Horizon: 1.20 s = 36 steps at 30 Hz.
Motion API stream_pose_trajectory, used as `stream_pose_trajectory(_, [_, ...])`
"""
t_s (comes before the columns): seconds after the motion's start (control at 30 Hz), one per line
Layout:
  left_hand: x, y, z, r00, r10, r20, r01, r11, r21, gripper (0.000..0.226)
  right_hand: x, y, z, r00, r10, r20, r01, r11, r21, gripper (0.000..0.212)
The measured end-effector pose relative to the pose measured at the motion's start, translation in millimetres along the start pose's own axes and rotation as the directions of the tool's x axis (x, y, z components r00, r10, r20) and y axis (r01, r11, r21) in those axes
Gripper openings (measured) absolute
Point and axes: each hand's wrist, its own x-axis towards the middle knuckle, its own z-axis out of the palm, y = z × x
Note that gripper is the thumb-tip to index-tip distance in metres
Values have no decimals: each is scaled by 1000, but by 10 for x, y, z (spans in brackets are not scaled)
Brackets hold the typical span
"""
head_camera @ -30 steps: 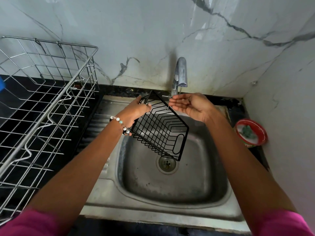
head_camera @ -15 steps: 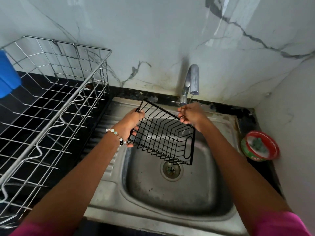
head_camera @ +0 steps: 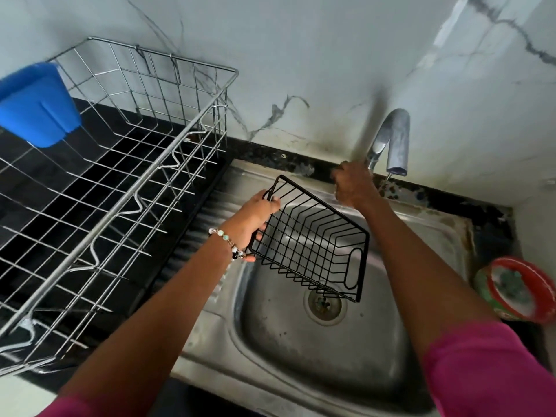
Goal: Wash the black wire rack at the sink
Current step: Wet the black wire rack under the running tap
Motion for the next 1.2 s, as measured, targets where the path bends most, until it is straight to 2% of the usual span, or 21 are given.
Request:
stream_pose_trajectory(0.2, [47,-22,78,1000,-28,0,28,1000,-5,53,-66,-40,116,995,99,11,-100,993,70,31])
stream_pose_trajectory(0.27, [39,-24,98,1000,-19,4,19,1000,5,55,-61,-30,77,983,179,-32,-166,954,249,24])
stream_pose_trajectory(0.3, [31,-24,101,1000,-14,1,14,1000,7,56,-69,-25,41,969,241,-50,-202,897,394,22])
stream_pose_trajectory(0.37, [21,-16,102,1000,-7,-5,7,1000,-2,57,-128,7,-45,928,374,-4,-267,671,691,23])
stream_pose_trajectory(0.43, [3,-15,109,1000,-5,3,5,1000,-10,58,-227,62,-108,863,496,102,-294,327,898,24])
stream_pose_trajectory(0.5, [-29,-16,121,1000,-4,4,4,1000,-15,59,-259,140,-110,792,565,230,-278,-1,961,24])
stream_pose_trajectory(0.53, [-45,-19,124,1000,-4,3,4,1000,-16,59,-252,164,-102,773,568,282,-280,-94,955,26])
stream_pose_trajectory(0.57, [-65,-22,130,1000,0,4,0,1000,-16,59,-264,156,-133,766,561,313,-289,-134,948,26])
stream_pose_trajectory(0.63, [-99,-32,137,1000,5,10,-5,1000,-16,58,-282,122,-173,770,553,317,-294,-133,947,18])
stream_pose_trajectory(0.7, [-127,-35,142,1000,10,14,-10,1000,-11,54,-339,71,-226,766,572,294,-269,-130,954,23])
stream_pose_trajectory(0.77, [-157,-36,154,1000,18,13,-18,1000,-12,52,-434,44,-252,737,614,283,-243,-150,958,24])
stream_pose_trajectory(0.87, [-188,-49,199,999,29,16,-29,1000,-11,49,-673,-17,-265,690,654,312,-291,-144,946,16])
stream_pose_trajectory(0.93, [-212,-65,244,999,41,21,-41,999,-18,44,-887,-69,-267,700,658,277,-283,-101,954,19])
stream_pose_trajectory(0.97, [-220,-79,268,999,43,28,-42,999,-26,46,-1003,-89,-274,731,630,261,-268,-87,959,23])
stream_pose_trajectory(1.0, [-232,-94,296,998,43,35,-42,999,-32,50,-1127,-104,-273,782,573,244,-272,-38,961,25])
stream_pose_trajectory(1.07, [-261,-118,357,997,52,49,-50,998,-46,53,-1366,-132,-264,871,446,208,-336,230,913,22])
stream_pose_trajectory(1.1, [-281,-126,388,997,58,54,-55,997,-53,52,-1470,-150,-243,881,449,148,-335,371,866,20])
stream_pose_trajectory(1.13, [-291,-131,426,996,68,59,-65,997,-51,48,-1555,-150,-198,866,495,63,-323,461,827,20])
stream_pose_trajectory(1.17, [-305,-132,467,995,77,63,-74,996,-46,41,-1638,-150,-162,848,531,5,-314,494,811,20])
stream_pose_trajectory(1.2, [-303,-139,502,994,85,64,-82,995,-49,31,-1710,-153,-116,859,512,13,-316,511,799,19])
